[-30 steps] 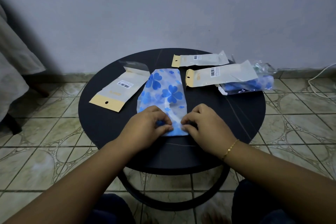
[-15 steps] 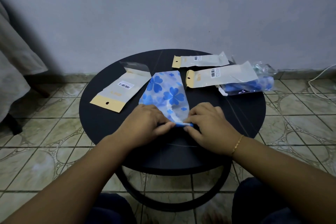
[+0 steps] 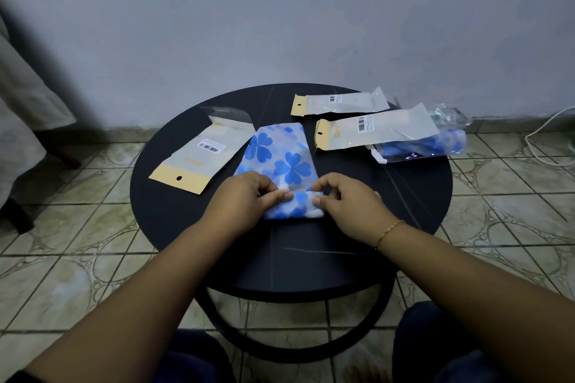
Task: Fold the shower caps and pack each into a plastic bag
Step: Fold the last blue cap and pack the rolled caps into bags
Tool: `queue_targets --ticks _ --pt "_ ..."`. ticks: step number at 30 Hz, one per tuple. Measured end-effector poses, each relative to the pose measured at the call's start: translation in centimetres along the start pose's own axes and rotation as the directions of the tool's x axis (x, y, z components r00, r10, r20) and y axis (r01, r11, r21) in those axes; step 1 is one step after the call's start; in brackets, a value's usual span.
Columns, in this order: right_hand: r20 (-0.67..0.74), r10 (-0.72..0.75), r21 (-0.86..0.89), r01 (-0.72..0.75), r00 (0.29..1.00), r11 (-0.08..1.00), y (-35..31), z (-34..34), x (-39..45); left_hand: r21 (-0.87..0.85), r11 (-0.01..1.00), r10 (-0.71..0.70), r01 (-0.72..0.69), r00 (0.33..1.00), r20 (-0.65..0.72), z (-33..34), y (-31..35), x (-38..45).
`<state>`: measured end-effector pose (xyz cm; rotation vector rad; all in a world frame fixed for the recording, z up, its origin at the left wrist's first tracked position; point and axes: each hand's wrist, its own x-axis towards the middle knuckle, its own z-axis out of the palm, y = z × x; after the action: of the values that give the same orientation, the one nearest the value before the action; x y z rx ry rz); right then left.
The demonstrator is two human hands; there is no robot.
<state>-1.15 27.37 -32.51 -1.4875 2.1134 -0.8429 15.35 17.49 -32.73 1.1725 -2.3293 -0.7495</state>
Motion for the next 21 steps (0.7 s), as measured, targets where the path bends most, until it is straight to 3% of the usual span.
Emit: queue_targets --ticks 5,8,10,16,19,21 --pt "-0.039 -0.027 -0.235 0.017 0.999 0.972 0.0 0.6 0.2 0.200 0.978 0.064 -0.063 0.998 0.003 0.4 0.1 0.3" --pt "-0.058 -0.145 -0.327 0.119 0.988 0.938 0.0 0.7 0.0 0.306 0.914 0.308 -0.266 0.946 -0.098 0.8 -0.3 -0.1" --pt "-0.016 -0.246 -0.428 0.215 0.969 0.878 0.1 0.7 -0.2 0.336 0.857 0.440 -0.390 0.894 -0.086 0.9 -0.6 -0.5" --pt "0.123 -0.317 -0.526 0.333 0.940 0.783 1.0 -0.4 -1.0 0.173 0.924 0.331 -0.342 0.939 0.089 -0.5 -1.4 -0.9" --pt "0.162 -0.310 -0.509 0.349 0.937 0.787 1.1 -0.6 -1.2 0.113 0.943 0.313 -0.314 0.949 0.026 -0.3 -2.3 -1.1" --pt "0.146 -0.315 -0.483 0.346 0.938 0.805 1.2 -0.6 -1.2 0.165 0.936 0.319 -0.311 0.947 -0.029 0.1 -2.4 -1.3"
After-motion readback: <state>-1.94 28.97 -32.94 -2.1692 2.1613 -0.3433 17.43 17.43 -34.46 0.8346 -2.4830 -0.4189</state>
